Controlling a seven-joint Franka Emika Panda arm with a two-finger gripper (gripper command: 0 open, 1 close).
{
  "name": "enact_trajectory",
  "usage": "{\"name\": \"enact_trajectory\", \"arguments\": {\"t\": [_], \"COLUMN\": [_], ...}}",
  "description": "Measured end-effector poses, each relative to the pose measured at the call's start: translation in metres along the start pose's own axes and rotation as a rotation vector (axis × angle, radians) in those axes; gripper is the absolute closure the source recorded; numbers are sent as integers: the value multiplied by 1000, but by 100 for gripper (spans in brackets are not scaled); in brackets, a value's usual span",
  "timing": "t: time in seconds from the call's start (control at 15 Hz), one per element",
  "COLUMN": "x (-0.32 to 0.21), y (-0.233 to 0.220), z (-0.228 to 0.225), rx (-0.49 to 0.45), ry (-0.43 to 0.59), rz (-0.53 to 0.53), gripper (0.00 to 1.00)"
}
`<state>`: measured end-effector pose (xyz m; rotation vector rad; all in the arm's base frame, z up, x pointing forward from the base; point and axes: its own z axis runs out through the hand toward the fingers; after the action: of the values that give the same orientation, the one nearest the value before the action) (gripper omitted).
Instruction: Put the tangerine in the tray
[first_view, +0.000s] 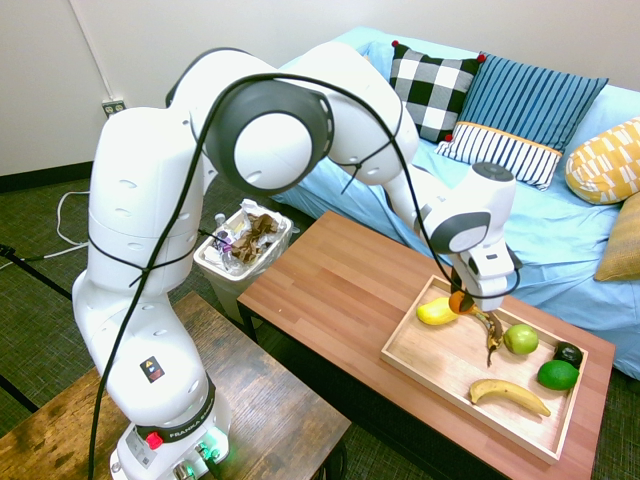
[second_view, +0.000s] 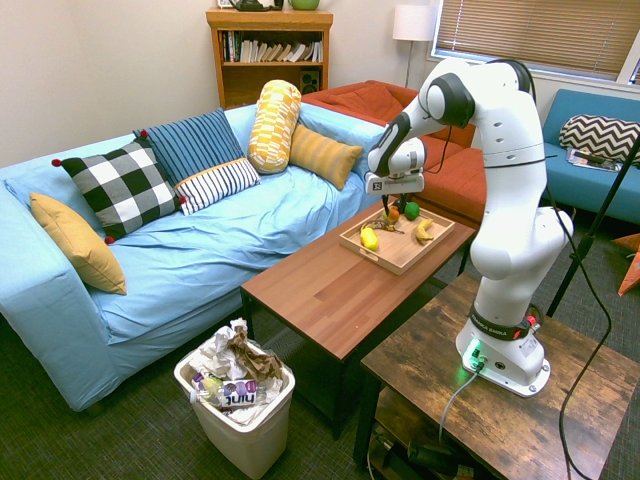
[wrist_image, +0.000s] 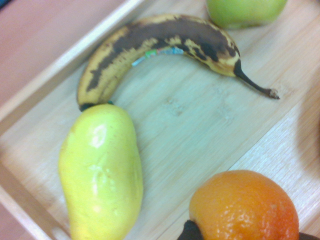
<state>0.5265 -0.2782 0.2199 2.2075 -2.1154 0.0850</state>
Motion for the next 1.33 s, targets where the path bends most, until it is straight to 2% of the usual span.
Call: {"name": "enact_trajectory", "arguments": {"t": [0.27,0.6,0.67,1.33], "x": [-3,-4,-3,12], "y": [3,1,1,8], "z": [62,109,112,112], "rx": [-80,-123,-123,-101], "ry": [-32,-57,-60,-94], "rz": [15,20,19,1], "gripper": [100,100,0,0]}}
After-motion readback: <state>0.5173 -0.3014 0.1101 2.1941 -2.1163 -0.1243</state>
